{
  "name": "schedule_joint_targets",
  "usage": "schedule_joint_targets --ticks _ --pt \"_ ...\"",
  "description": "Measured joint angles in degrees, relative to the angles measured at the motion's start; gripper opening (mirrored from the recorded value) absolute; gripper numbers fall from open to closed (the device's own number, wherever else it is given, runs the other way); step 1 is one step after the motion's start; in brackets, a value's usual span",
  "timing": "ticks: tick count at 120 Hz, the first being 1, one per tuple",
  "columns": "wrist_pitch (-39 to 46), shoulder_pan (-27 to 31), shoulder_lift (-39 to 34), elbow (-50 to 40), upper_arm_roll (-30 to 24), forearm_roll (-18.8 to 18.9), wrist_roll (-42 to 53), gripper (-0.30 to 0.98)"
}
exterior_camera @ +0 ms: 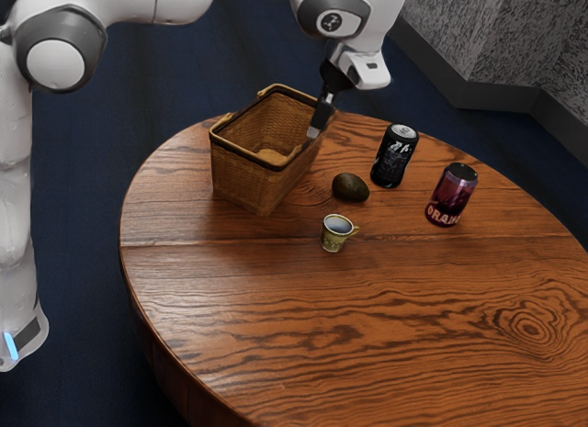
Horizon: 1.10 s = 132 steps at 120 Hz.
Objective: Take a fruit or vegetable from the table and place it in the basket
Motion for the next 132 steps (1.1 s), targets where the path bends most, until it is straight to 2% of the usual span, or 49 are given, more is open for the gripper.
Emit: schedule_joint_targets --ticks 12,37,63,81,91,108,132 --pt "1.36 3.39 0.30 0.04 -1.28 0.27 4.50 0.69" --pt "2.85 1.28 2.49 0.21 -2.98 0.23 11.58 0.69" --pt "3.89 3.61 6.55 1.54 -4.80 0.14 17.74 0.69" --pt "4.40 3.88 7.48 2.43 -5.12 -1.18 20.84 0.69" --pt "4.56 5.85 7.65 3.09 -5.32 -1.49 22.38 0.69" --pt "4.69 9.52 10.52 6.51 -9.48 -1.52 24.73 0.69" --pt "4.80 10.40 13.23 8.60 -10.68 -2.82 25.18 0.69"
